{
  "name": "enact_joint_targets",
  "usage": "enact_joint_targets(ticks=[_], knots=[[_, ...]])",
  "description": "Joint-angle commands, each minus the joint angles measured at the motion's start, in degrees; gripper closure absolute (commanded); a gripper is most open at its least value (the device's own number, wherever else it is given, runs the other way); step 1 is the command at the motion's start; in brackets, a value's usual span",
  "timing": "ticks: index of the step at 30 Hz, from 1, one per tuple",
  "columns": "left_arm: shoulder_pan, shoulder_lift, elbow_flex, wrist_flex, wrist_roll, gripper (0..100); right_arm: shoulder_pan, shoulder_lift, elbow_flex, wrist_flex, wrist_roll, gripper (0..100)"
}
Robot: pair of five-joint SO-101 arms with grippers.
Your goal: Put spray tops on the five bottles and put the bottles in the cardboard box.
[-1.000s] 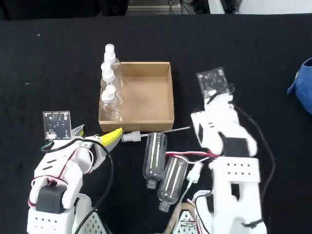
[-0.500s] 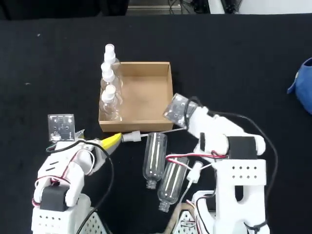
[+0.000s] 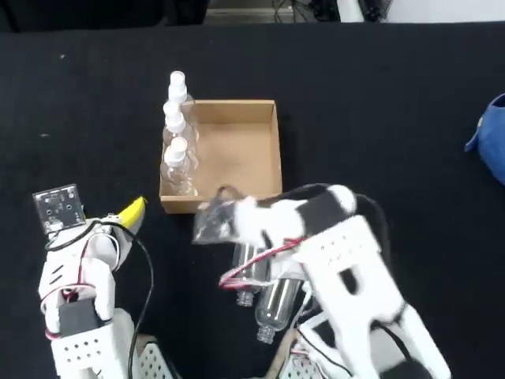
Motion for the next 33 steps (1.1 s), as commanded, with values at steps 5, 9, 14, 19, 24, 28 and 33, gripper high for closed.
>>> enact_joint_targets(ticks=[5, 9, 14, 19, 24, 28, 33], knots=[[-5.14, -0.62, -1.01, -2.02, 3.96, 76, -9.93, 5.58, 0.22, -2.99, 0.97, 82.8], [-6.99, -0.62, -1.36, -2.11, 6.59, 76, -9.76, 5.85, 0.48, -3.6, -1.41, 82.8], [-7.08, -0.62, -1.54, -1.85, 6.59, 76, -5.63, 5.76, 0.13, -5.8, -20.22, 82.8], [-6.81, -0.62, -1.1, -2.02, 6.42, 76, 10.55, 5.85, 0.13, -5.36, -31.21, 82.8], [-6.73, -0.62, -1.01, -2.02, 6.24, 76, 25.85, 5.85, -0.31, -5.98, -32.09, 82.9], [-6.73, -0.62, -1.01, -2.02, 6.15, 76, 26.81, 5.85, -0.22, -1.93, -18.81, 82.9], [-6.73, -0.62, -1.01, -2.11, 6.15, 76, 25.58, 5.85, 0.22, 0.18, -2.55, 82.5]])
